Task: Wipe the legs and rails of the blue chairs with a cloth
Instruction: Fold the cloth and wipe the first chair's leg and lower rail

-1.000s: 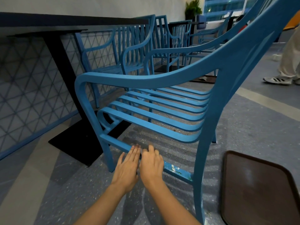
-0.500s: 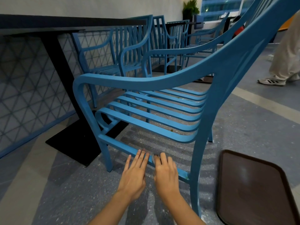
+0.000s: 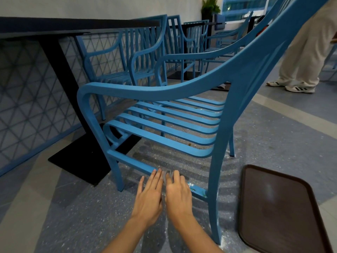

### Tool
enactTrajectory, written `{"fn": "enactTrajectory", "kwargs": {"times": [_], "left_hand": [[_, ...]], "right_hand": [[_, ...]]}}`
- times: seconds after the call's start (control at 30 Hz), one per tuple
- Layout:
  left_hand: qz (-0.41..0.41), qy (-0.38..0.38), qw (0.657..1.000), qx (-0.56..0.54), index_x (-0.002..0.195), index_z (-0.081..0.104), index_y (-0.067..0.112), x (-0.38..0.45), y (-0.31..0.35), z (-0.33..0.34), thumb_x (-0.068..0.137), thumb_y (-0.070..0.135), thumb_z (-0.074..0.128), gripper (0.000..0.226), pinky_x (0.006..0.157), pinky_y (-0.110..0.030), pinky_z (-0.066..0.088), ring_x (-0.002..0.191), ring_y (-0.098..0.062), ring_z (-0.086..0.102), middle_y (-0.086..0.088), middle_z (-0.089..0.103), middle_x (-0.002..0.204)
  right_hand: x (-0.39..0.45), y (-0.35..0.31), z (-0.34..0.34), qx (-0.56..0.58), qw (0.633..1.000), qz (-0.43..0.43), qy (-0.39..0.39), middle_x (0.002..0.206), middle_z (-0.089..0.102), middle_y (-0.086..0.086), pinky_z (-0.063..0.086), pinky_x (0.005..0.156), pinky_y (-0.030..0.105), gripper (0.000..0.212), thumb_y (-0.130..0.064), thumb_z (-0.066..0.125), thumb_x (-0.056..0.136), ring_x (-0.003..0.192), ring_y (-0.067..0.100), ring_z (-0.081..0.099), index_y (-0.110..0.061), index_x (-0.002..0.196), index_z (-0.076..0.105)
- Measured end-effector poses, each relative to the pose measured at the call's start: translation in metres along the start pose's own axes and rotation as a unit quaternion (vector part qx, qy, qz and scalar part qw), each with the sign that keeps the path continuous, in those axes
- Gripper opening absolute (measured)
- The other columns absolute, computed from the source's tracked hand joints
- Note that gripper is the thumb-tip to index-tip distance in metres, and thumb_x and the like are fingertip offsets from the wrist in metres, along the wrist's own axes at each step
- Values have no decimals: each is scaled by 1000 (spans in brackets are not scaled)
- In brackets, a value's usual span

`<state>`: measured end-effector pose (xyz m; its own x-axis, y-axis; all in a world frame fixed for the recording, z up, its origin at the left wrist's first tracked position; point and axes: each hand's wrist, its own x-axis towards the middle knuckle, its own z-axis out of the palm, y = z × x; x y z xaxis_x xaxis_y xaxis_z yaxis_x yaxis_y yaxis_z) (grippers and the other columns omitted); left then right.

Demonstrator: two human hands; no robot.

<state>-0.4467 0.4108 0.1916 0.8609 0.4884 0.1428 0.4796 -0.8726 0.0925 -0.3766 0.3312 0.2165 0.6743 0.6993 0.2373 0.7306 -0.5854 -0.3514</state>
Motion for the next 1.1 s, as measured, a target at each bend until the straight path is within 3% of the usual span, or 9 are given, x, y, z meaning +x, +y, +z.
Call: {"fn": "enactTrajectory", "kwargs": {"times": [0.2,0.33,0.43,0.47,0.63,0.8,0.9,1.03,1.1], "left_hand": [[-11,1,1000,-14,150,-16,24,0,1,-2,96,11,39,78,118,-44,-14,142,-7,-24,11,-22,156],[-20,-3,1000,-15,145,-24,26,1,2,-1,94,9,41,84,117,-46,-13,141,-6,-26,12,-25,155],[-26,-4,999,-23,143,-25,28,-1,4,-1,94,9,42,85,115,-45,-15,140,-5,-26,14,-25,154],[-28,-4,999,-25,143,-25,28,-1,4,-2,94,10,42,85,115,-45,-15,141,-5,-25,14,-25,154],[-35,-10,999,-28,148,-19,27,-1,7,-5,93,9,44,86,115,-46,-13,140,-3,-24,14,-21,156],[-38,-17,998,-39,153,-6,26,1,8,-10,94,10,43,78,117,-47,-9,145,-3,-14,13,-11,160],[-38,-21,998,-36,153,-7,25,1,8,-12,94,11,42,78,117,-48,-8,146,-4,-12,12,-11,160],[-37,-17,998,-43,152,-9,26,1,8,-11,94,10,41,79,117,-48,-8,143,-1,-16,14,-13,159],[-36,-12,998,-48,152,-10,27,0,9,-10,93,9,41,80,117,-48,-7,141,0,-19,14,-14,159]], "right_hand": [[-11,14,-2,-42,999,-1,-33,125,51,12,50,90,36,59,4,62,83,108,26,53,-2,139,43],[-19,20,-12,-91,995,18,-45,105,66,17,59,72,33,70,-3,90,53,89,27,66,4,118,65],[-29,27,-9,-79,995,8,-61,140,41,23,45,103,38,69,1,63,85,126,33,45,6,145,30],[-32,30,-9,-72,996,9,-57,143,37,21,41,107,38,67,1,58,89,130,32,41,4,147,24],[-32,34,-22,-62,996,43,-45,133,40,13,40,101,36,54,1,48,94,121,27,42,-3,144,31],[-18,20,-22,-61,998,23,-14,132,40,13,38,96,37,53,-1,50,92,117,28,39,-5,142,35],[-12,16,-16,-99,994,41,-17,143,38,21,36,102,43,46,-8,46,96,129,36,36,-2,141,40],[-17,24,0,-115,991,24,-55,155,22,25,5,118,54,59,-14,43,99,144,42,14,-2,150,15],[-20,30,4,-110,992,21,-58,155,20,27,7,118,55,63,-11,42,98,143,43,17,-3,151,9]]}}
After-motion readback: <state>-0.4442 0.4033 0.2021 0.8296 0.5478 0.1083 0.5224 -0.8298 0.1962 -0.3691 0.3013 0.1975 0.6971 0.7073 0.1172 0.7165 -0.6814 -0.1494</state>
